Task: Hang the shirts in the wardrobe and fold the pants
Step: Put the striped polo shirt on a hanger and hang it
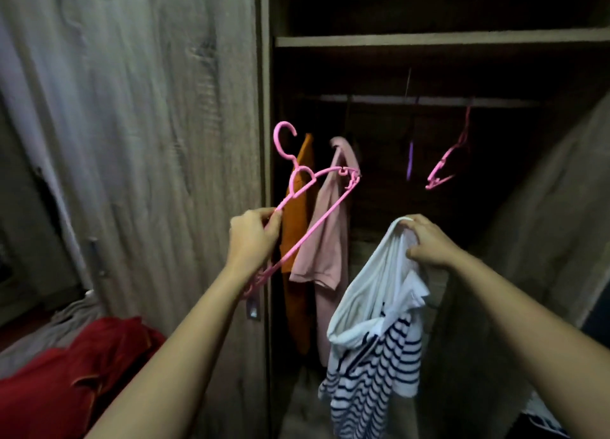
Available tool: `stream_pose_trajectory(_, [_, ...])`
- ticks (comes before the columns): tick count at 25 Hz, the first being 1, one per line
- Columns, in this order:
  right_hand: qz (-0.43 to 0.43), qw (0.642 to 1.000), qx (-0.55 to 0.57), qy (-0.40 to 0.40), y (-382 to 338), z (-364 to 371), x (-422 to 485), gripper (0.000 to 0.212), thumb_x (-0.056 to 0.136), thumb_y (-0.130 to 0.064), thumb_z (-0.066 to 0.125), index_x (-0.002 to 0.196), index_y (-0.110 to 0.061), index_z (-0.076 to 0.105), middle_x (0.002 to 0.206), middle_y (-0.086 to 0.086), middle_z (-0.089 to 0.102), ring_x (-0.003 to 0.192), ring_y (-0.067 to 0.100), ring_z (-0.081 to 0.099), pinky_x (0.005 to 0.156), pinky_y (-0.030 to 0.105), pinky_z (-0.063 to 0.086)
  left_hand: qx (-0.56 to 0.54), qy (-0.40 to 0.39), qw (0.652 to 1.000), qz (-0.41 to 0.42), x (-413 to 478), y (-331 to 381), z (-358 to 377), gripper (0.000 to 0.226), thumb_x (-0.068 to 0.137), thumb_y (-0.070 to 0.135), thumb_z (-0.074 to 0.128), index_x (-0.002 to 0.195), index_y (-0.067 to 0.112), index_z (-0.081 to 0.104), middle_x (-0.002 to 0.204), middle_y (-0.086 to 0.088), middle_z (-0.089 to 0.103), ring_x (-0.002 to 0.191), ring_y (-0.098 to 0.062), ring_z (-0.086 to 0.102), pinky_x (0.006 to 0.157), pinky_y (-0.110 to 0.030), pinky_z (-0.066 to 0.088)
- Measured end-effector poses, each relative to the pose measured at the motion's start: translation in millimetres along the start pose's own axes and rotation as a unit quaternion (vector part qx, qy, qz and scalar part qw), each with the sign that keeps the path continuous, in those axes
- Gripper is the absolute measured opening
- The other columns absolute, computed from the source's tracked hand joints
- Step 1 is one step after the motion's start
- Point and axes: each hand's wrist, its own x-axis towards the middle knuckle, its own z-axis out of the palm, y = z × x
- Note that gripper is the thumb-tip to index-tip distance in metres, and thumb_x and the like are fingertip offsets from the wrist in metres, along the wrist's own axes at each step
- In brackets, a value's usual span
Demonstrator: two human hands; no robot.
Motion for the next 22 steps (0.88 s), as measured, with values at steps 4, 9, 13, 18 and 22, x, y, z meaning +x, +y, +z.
stream_pose_trajectory(4, [0.02, 0.999, -0.033, -0.002, -19.8, 2.0, 3.7, 0.068, 0.072, -0.001, 0.06, 0.136, -0.011, 0.041, 0.147, 0.008, 0.03, 0.128, 0.036, 0.039, 0.108, 0.039, 0.035, -0.017, -0.032, 0.999, 0.007, -30.9, -38.7, -64.5, 0.02, 0.089, 0.028, 0.062, 0.094, 0.015, 0.076, 0.047, 0.009, 0.063, 0.046, 0.001, 0.06, 0.059, -0.022, 0.049])
stream_pose_trajectory(9, [0.009, 0.998, -0.06, 0.004, -49.2, -13.9, -3.0, 0.067, 0.073, -0.004, 0.06, 0.135, -0.017, 0.041, 0.148, 0.003, 0.03, 0.124, 0.035, 0.04, 0.105, 0.041, 0.038, -0.035, -0.086, 0.993, 0.067, -47.8, -54.6, -98.0, 0.014, 0.086, 0.022, 0.066, 0.092, 0.015, 0.077, 0.039, 0.018, 0.056, 0.034, 0.003, 0.051, 0.046, -0.006, 0.037])
stream_pose_trajectory(13, [-0.107, 0.978, -0.176, 0.019, -106.8, -21.8, -16.1, 0.066, 0.076, -0.008, 0.062, 0.136, -0.022, 0.038, 0.147, -0.005, 0.03, 0.117, 0.028, 0.04, 0.083, 0.036, 0.044, -0.059, -0.088, 0.984, 0.146, -53.9, -45.1, -80.0, 0.028, 0.083, 0.034, 0.066, 0.091, 0.01, 0.077, 0.071, 0.01, 0.074, 0.051, 0.025, 0.05, 0.057, 0.001, 0.038])
stream_pose_trajectory(18, [-0.252, 0.935, -0.23, 0.093, -148.6, -43.5, -27.2, 0.053, 0.079, -0.031, 0.056, 0.131, -0.029, 0.044, 0.137, -0.01, 0.045, 0.108, 0.021, 0.042, 0.08, 0.036, 0.035, -0.157, -0.024, 0.978, 0.136, -56.2, -37.9, -44.0, 0.029, 0.079, 0.028, 0.063, 0.091, 0.006, 0.076, 0.07, 0.003, 0.074, 0.056, 0.024, 0.051, 0.057, -0.001, 0.038])
stream_pose_trajectory(22, [-0.343, 0.861, -0.288, 0.241, -119.5, -59.0, -27.7, 0.036, 0.091, -0.056, 0.034, 0.088, -0.025, 0.053, 0.071, 0.001, 0.063, 0.058, 0.023, 0.062, 0.046, 0.026, 0.038, -0.152, 0.044, 0.971, 0.181, -41.3, -26.9, -44.0, 0.03, 0.083, 0.033, 0.061, 0.093, 0.008, 0.076, 0.075, 0.022, 0.07, 0.065, 0.013, 0.061, 0.062, -0.009, 0.044])
